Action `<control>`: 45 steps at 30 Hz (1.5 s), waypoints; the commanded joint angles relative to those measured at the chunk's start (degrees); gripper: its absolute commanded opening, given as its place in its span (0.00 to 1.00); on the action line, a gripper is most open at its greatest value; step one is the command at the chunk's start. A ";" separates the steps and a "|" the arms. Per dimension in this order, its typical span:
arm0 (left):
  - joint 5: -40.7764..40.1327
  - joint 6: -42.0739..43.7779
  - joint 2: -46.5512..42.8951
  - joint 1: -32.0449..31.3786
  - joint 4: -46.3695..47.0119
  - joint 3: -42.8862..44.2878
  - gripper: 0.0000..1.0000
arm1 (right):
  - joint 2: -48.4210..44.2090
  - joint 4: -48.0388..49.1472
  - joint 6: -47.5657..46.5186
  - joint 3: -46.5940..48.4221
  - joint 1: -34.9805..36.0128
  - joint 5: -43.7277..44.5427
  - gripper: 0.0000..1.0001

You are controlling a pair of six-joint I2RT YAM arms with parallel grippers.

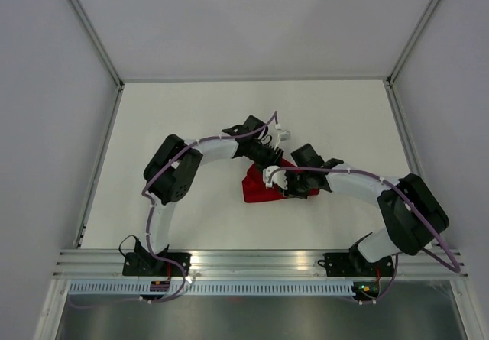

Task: Fold the napkin, place the utensils inside, and roll it up
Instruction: Roll the napkin at the center of the board.

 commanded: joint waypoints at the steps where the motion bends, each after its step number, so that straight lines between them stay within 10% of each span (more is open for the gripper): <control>1: -13.46 -1.49 -8.22 1.60 2.50 -1.39 0.46 | 4.51 -13.37 -2.01 4.25 -2.02 -4.60 0.15; 15: -34.06 -6.15 -32.39 5.38 20.61 -24.39 0.49 | 31.40 -41.14 -12.03 29.46 -10.29 -16.20 0.14; 23: -46.44 0.86 -45.05 -4.09 32.31 -38.75 0.53 | 45.46 -51.70 -13.61 42.57 -12.84 -17.88 0.15; 34: -60.43 16.51 -29.53 -24.66 27.83 -32.08 0.55 | 54.09 -57.50 -13.61 51.28 -13.54 -19.11 0.15; 45: -63.68 22.75 -18.96 -28.89 29.41 -27.94 0.58 | 58.75 -60.40 -13.17 55.94 -14.42 -19.37 0.15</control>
